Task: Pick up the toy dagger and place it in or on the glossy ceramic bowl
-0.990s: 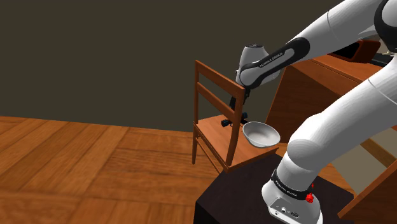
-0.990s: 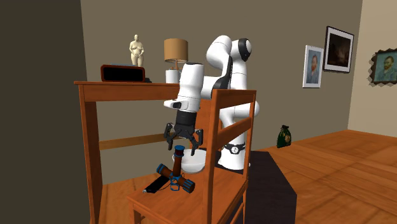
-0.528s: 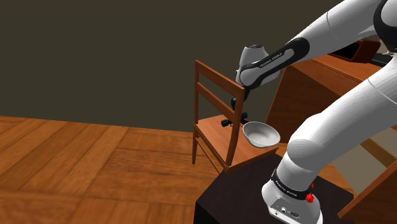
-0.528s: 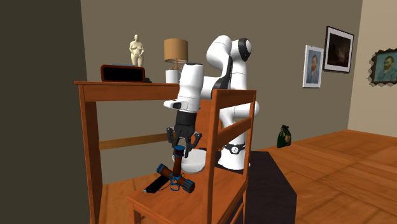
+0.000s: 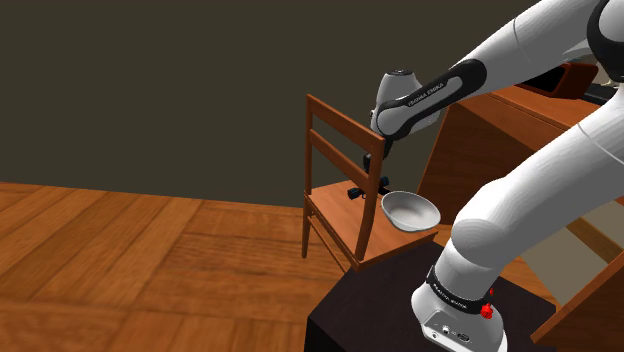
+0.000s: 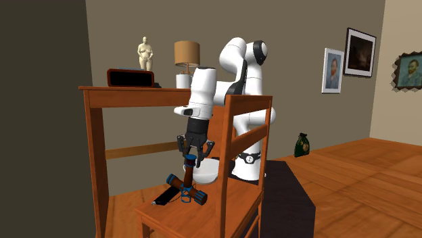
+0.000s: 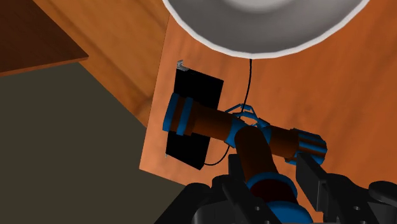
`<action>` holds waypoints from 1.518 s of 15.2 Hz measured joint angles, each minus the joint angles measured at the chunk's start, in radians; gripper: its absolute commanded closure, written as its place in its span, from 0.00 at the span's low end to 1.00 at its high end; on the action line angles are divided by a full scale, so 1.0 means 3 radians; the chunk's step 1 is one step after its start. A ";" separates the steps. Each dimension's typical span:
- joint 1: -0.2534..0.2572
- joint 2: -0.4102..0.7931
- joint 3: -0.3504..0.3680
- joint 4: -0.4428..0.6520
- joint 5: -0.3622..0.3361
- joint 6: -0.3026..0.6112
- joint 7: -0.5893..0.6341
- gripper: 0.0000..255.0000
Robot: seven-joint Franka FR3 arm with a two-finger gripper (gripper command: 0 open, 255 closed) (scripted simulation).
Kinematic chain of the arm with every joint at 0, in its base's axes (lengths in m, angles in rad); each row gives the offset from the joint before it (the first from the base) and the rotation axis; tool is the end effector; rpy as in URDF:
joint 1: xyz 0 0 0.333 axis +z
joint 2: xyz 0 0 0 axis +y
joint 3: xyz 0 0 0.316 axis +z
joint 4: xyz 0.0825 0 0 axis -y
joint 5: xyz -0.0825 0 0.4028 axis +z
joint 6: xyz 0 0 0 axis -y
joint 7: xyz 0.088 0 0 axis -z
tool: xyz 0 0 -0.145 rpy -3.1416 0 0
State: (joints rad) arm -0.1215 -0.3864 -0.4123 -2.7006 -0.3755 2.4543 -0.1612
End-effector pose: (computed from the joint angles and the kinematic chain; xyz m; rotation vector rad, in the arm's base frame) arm 0.3631 -0.2061 0.3015 2.9966 -0.1161 0.1326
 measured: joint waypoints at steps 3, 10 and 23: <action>-0.0001 -0.0082 0.0018 0.0042 0.0011 -0.0124 -0.0013 1.00; 0.0008 -0.0283 0.0071 0.0219 0.0063 -0.0496 -0.0061 1.00; 0.0035 -0.0570 0.0197 0.0605 0.0163 -0.1167 -0.0122 1.00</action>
State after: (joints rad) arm -0.1111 -0.5572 -0.3531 -2.5191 -0.3266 2.1042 -0.1979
